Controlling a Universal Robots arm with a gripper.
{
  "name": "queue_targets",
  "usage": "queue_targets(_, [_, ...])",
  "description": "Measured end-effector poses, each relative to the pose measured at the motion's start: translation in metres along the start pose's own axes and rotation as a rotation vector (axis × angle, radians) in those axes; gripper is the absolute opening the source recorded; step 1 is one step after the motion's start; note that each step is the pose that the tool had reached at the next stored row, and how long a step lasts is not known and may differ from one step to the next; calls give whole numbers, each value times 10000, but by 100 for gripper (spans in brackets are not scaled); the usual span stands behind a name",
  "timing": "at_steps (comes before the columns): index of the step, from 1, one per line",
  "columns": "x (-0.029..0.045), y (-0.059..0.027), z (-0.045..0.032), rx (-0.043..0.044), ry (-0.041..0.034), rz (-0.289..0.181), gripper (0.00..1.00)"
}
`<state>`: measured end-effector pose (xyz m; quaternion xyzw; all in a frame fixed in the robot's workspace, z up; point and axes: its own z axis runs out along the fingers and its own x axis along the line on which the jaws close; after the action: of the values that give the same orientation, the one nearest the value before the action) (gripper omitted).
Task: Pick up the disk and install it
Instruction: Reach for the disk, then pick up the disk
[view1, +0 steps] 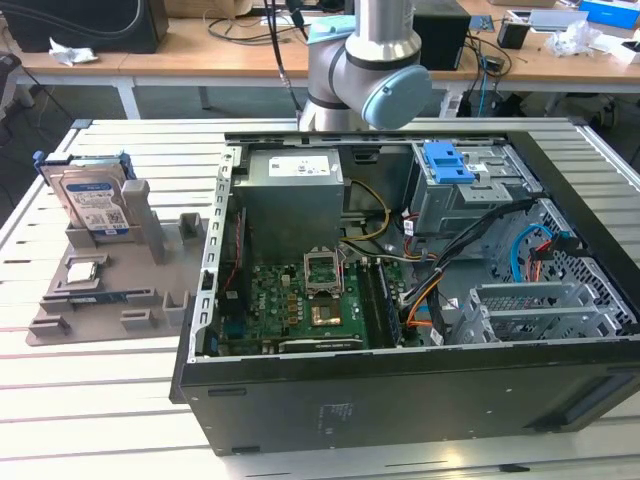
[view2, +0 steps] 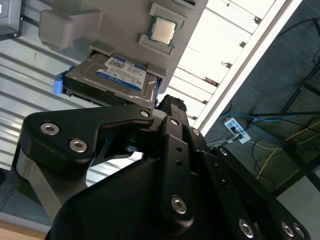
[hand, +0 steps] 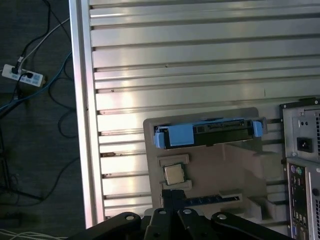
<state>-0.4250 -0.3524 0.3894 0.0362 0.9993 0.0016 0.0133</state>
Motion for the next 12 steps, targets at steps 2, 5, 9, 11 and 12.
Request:
queue_targets(2, [0, 0, 0, 0, 0, 0, 11])
queue_targets(5, [0, 0, 0, 0, 1, 1, 11])
queue_targets(9, [-1, 0, 0, 0, 0, 0, 11])
queue_targets(11, [-1, 0, 0, 0, 0, -6, 11])
queue_targets(12, [-1, 0, 0, -3, 1, -122, 11])
